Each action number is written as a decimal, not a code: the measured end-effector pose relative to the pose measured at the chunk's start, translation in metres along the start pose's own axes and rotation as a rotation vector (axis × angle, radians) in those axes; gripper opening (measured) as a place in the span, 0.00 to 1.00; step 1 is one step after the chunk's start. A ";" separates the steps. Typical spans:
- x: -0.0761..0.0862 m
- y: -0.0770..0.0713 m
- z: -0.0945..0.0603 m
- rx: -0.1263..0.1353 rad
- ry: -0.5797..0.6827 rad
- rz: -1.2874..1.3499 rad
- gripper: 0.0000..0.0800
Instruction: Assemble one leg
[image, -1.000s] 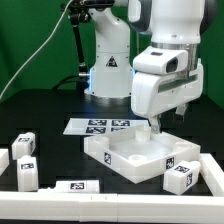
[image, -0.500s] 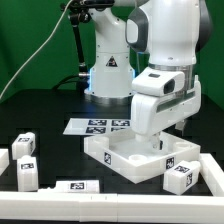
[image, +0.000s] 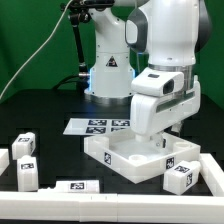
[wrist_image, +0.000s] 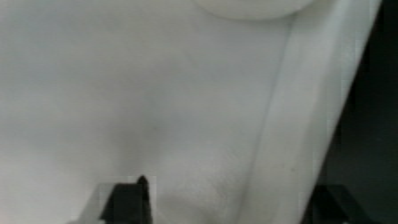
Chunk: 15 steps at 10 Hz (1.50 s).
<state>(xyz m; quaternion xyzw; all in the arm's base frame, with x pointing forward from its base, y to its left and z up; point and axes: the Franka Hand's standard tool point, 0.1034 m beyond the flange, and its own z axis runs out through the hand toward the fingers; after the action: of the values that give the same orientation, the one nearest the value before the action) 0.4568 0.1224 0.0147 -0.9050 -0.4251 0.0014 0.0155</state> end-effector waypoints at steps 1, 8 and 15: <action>0.000 0.000 0.000 0.000 0.000 0.000 0.25; -0.008 0.023 -0.007 -0.011 -0.006 -0.156 0.07; -0.002 0.065 -0.007 0.001 -0.022 -0.430 0.07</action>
Offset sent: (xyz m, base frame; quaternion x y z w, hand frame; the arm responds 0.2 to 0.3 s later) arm 0.0000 0.0000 0.0000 0.0000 0.0000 0.0000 1.0000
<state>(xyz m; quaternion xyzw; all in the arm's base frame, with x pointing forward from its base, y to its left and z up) 0.5056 0.0796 0.0200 -0.7934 -0.6085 0.0081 0.0112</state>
